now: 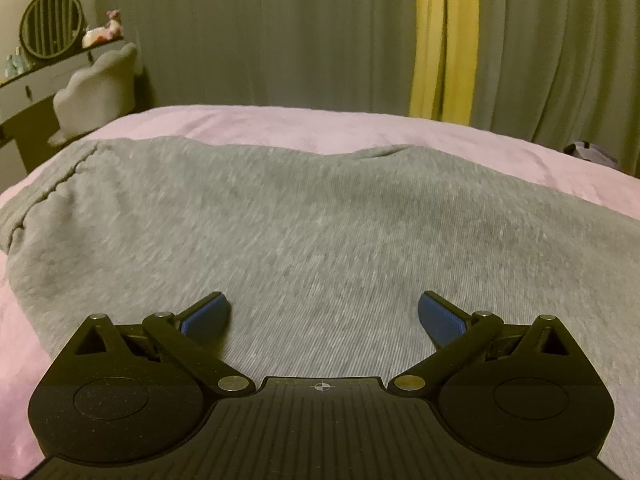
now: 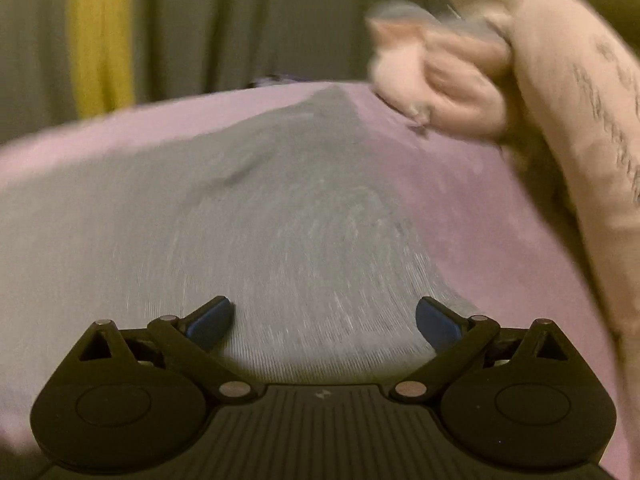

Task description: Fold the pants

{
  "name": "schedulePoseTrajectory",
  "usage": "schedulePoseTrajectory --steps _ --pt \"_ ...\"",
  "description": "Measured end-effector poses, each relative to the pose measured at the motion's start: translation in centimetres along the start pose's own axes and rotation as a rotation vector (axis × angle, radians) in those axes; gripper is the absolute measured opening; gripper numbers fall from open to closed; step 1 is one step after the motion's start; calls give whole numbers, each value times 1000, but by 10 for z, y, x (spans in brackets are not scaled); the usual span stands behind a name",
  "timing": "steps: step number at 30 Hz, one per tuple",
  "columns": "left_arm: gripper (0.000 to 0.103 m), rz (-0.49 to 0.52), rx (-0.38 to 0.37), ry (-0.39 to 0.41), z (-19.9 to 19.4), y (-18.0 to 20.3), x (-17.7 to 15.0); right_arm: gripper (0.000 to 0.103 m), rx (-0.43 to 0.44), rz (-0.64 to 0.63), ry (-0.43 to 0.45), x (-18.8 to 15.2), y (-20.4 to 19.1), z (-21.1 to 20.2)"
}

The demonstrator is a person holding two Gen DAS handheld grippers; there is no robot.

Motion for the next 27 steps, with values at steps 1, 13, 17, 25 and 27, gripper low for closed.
schedulePoseTrajectory --steps 1,13,17,25,27 --pt "103 -2 2 -3 -1 0 0 99 12 16 -3 0 2 -5" --pt "103 -21 23 -24 -8 -3 -2 99 109 690 -44 -20 85 -23" --pt "103 -25 30 -25 -9 -2 -3 99 187 801 -1 -32 93 -26" --pt "103 -28 41 -34 -13 -2 -3 53 164 785 -49 -26 92 -24" --pt "103 -29 41 -34 -13 -2 -3 53 172 833 -62 -28 93 -30"
Point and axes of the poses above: each gripper's, at about its wrist camera, not at the fingertips, and z roughly the way its jaws point, y to its right, x to its top, the point moved 4 cm from there along z, roughly the way its jaws point
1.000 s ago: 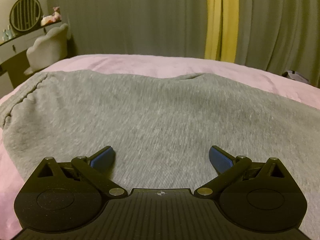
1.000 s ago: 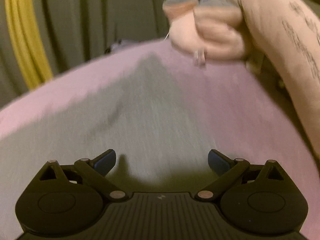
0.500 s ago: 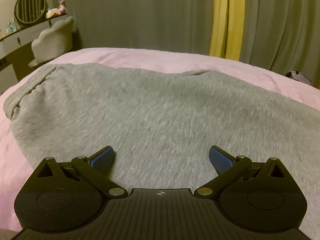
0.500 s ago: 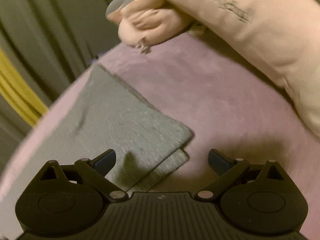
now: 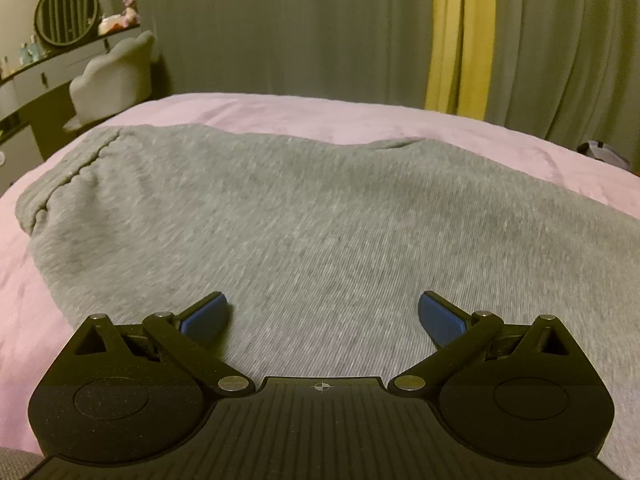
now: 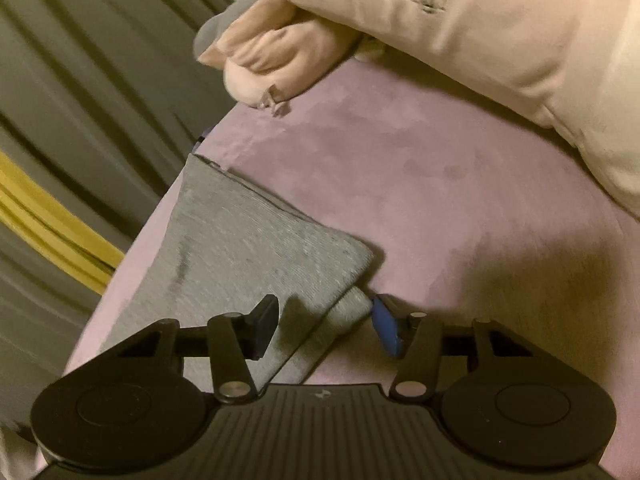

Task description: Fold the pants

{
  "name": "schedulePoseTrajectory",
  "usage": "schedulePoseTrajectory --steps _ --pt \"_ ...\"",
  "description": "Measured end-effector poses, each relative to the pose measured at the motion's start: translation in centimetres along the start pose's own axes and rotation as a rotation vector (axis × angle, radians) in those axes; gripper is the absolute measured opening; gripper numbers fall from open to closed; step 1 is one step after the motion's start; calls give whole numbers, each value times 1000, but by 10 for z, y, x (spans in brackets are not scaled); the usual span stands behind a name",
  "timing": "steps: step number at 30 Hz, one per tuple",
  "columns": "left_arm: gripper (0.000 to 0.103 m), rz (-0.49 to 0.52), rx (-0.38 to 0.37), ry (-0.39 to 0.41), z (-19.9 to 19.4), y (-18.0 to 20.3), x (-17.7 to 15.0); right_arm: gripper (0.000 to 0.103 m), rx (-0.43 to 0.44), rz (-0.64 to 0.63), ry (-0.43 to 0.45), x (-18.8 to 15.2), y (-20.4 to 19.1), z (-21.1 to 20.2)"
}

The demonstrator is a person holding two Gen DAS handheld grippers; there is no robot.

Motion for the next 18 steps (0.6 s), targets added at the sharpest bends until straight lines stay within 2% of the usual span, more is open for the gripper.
schedulePoseTrajectory --steps 4,8,9,10,12,15,18 --pt "103 1 3 2 0 0 0 53 59 46 -68 -10 -5 -1" --pt "103 0 -1 0 0 -1 0 53 73 85 -37 -13 -6 10" --pt "103 -1 -3 -1 0 -1 0 49 78 103 -26 -13 -6 13" --pt "103 -2 -4 -2 0 -2 0 36 74 112 -17 -13 -7 14" --pt "103 -4 -5 -4 0 -2 0 23 63 118 -23 -13 -10 18" --pt "103 -5 -6 -6 0 -2 1 23 61 131 -13 -13 -9 19" --pt "103 -7 -9 -6 1 -2 1 26 96 237 -19 -12 3 23"
Point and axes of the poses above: each gripper's, at about its wrist camera, not at the fingertips, and z roughly the way its jaws point, y to its right, x to its top, the point moved 4 cm from there along z, roughly the way its jaws point
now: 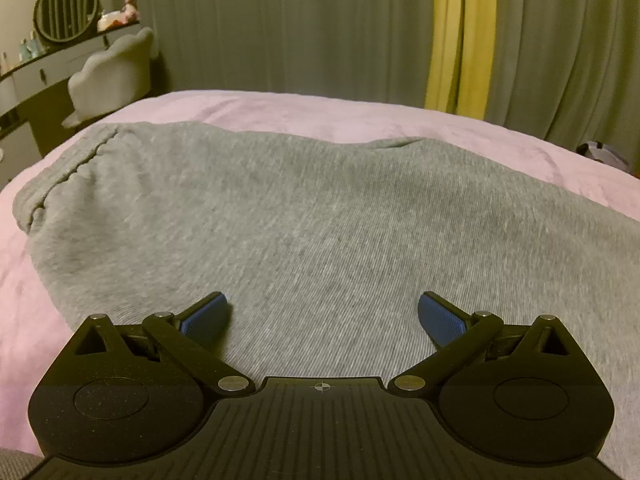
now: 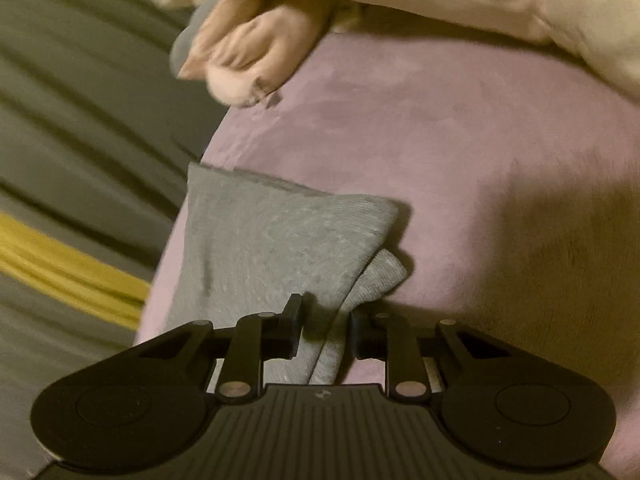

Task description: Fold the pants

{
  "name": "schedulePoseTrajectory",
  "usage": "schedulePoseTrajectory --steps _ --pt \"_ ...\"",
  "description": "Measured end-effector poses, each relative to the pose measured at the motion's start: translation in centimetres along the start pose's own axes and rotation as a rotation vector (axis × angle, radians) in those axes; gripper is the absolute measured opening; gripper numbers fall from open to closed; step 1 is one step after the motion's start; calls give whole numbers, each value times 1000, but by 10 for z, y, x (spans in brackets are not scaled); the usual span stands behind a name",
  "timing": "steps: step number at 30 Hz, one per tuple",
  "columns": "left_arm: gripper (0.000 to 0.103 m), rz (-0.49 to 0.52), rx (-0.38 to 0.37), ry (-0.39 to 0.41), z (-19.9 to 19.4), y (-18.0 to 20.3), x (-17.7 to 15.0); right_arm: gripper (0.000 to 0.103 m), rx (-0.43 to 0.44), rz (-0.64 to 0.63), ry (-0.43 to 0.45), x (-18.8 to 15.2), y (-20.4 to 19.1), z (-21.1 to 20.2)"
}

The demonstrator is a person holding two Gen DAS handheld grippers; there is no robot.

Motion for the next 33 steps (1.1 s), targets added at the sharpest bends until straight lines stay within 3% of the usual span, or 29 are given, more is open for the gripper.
schedulePoseTrajectory --steps 5,8,9,20,24,28,33 --pt "103 -3 -6 -2 1 -1 0 28 12 121 0 5 6 4" --pt "103 -4 -6 -3 1 -1 0 23 -24 60 5 4 -3 5" --pt "103 -4 -7 -4 1 -1 1 14 -39 27 11 3 -6 5" --pt "103 -4 -16 -12 0 -2 1 18 -68 42 16 4 -10 9" --pt "103 -4 -22 -20 -1 -3 2 14 -108 -27 22 3 -19 9" --pt "103 -3 -27 -31 -4 -5 3 12 -183 -194 38 0 -43 9" --pt "103 -2 -22 -30 -11 -8 5 12 -177 -282 64 0 -61 6"
Point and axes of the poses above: each gripper's, at about its wrist camera, not at the fingertips, and z roughly the way its jaws point, y to its right, x to its top, the point moved 4 cm from there along z, roughly the way its jaws point
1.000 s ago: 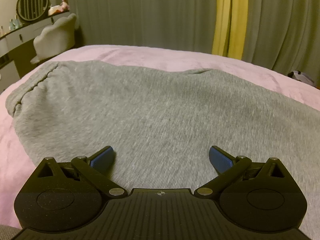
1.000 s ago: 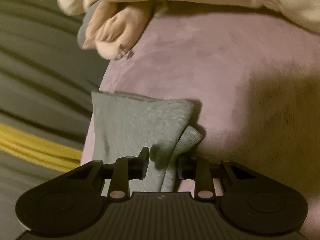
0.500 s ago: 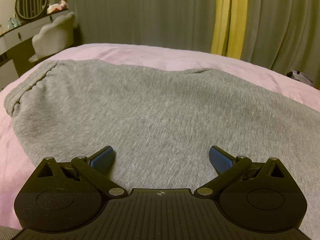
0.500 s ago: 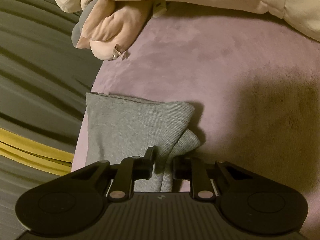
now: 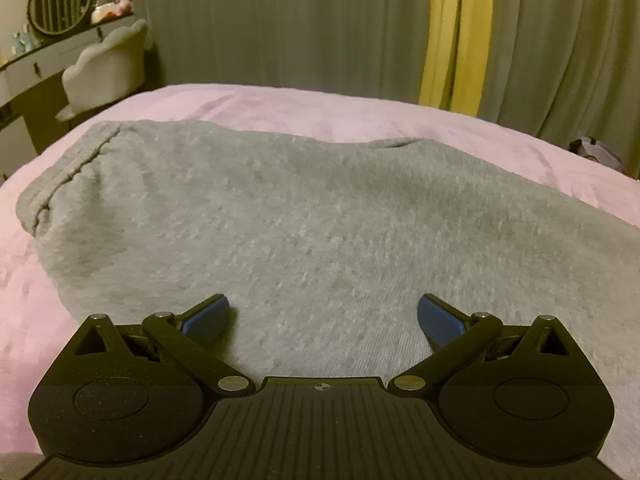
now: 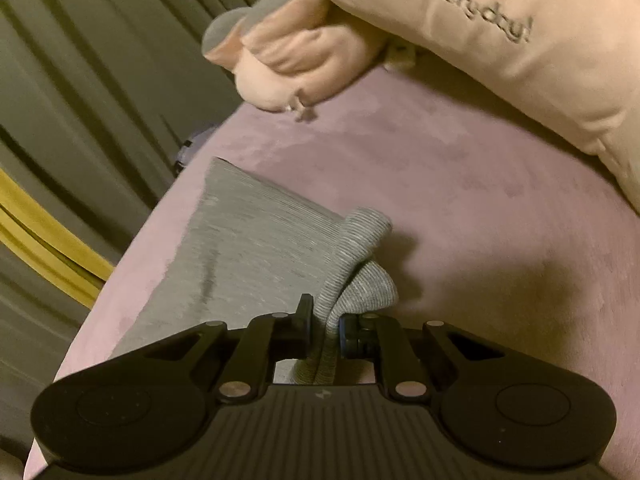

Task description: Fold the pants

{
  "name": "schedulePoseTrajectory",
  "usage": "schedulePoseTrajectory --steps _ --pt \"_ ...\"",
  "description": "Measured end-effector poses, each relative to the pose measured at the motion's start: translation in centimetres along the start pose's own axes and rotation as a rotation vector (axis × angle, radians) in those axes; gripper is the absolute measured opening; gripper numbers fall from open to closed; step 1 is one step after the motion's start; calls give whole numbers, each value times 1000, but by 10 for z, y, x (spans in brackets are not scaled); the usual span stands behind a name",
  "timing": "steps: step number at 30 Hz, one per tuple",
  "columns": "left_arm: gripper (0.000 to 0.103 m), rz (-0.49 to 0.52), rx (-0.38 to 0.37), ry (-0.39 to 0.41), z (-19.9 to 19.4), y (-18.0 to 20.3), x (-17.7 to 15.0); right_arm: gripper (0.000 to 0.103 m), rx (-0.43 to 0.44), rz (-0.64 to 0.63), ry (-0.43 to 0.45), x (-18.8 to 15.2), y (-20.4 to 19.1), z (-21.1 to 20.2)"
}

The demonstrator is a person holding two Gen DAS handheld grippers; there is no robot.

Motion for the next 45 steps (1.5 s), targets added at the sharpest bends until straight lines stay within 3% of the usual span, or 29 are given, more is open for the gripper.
schedulePoseTrajectory --steps 3,9,13,17,19,20,21,22,23,24,25,27,30,31,33,34,36,37,38,41,43,44,45 --pt "103 -11 0 9 -4 -3 1 12 1 4 -9 2 0 1" --pt "103 -24 -15 2 -7 -5 2 11 111 70 21 2 13 -9" --pt "103 -14 -1 -24 -2 -6 1 11 -53 28 -36 -4 21 7" --pt "103 -31 -3 -25 -3 -8 0 11 -10 80 -11 -2 18 5" --pt "103 -31 -1 -31 0 -8 -1 21 58 140 -14 2 22 4" --pt "103 -29 2 -32 1 -7 -1 30 74 184 -27 3 27 6" --pt "103 -25 4 -31 2 -6 -1 54 77 224 -42 3 32 10" --pt "103 -19 8 -29 2 -5 -1 56 77 254 -54 2 37 14" --pt "103 -13 11 -27 3 -5 -1 55 87 273 -61 1 40 19" --pt "103 -9 14 -25 2 -4 -2 39 86 275 -56 0 41 21" --pt "103 -9 13 -23 2 -5 -2 9 64 264 -41 2 40 20" --pt "103 -17 11 -23 0 -5 -2 9 126 238 -21 6 26 13" --pt "103 -38 14 -23 1 -9 -1 9 358 186 72 15 3 -16" --pt "103 -40 18 -23 2 -8 0 9 398 173 96 17 -1 -22" --pt "103 -30 24 -22 3 -6 0 10 364 167 104 17 5 -20" --pt "103 -23 27 -19 3 -5 -1 10 274 150 81 14 14 -12" --pt "103 -15 29 -17 2 -5 -1 10 51 92 -44 2 31 17" --pt "103 -15 26 -18 3 -6 -1 10 25 94 -76 -6 39 28" --pt "103 -19 23 -19 2 -7 -1 10 54 112 -40 -8 41 25" --pt "103 -30 20 -24 3 -8 0 16 34 130 -19 -10 34 22" --pt "103 -26 22 -23 3 -7 0 36 60 173 -32 -8 34 24" --pt "103 -26 21 -23 3 -7 0 36 79 193 -32 -4 33 26" --pt "103 -30 19 -24 3 -8 0 25 68 179 -36 -2 33 27"
Point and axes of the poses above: each gripper's, at about its wrist camera, not at the fingertips, and z roughly the way its jaws point, y to its right, x to its top, the point moved 4 cm from there along z, roughly the way its jaws point
